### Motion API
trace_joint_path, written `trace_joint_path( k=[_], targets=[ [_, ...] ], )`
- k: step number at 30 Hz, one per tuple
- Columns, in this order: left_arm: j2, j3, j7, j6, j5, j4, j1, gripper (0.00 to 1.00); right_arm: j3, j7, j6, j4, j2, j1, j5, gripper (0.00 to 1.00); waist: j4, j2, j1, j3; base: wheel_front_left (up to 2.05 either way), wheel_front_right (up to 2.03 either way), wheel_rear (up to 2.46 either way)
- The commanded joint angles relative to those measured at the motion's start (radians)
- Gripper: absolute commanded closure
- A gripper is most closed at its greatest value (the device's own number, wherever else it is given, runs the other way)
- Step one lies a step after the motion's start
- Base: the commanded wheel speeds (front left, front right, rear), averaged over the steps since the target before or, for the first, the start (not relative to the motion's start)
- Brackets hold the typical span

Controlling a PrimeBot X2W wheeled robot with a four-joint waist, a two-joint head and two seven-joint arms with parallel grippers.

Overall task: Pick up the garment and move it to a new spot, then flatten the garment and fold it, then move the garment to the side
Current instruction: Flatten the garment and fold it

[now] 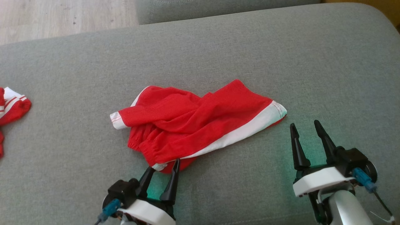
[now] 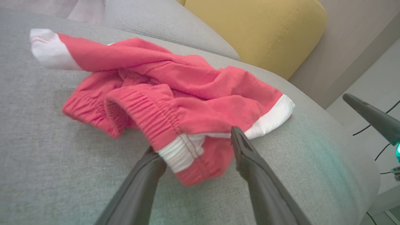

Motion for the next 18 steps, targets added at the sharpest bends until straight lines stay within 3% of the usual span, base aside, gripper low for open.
trace_joint_path(
  k=[1,16,18],
  targets=[
    [0.013,0.019,-0.005,0.002,-0.005,-0.025,-0.034,0.0,0.025,-0.006,0.007,-0.026,-0.004,-0.033,0.007,0.0,0.0,0.0,-0.0001,0.0,0.0,0.0,0.0],
    [0.046,-0.001,-0.005,0.002,0.015,-0.01,-0.039,0.0,0.019,-0.006,0.007,-0.013,-0.004,-0.035,0.021,0.0,0.013,0.0,-0.0001,-0.002,0.0,0.0,0.0],
    [0.045,0.003,-0.005,0.002,0.018,-0.008,-0.039,0.05,0.019,-0.006,0.007,-0.013,-0.004,-0.035,0.022,0.0,0.013,0.0,-0.0001,-0.002,0.0,0.0,0.0]
  ],
)
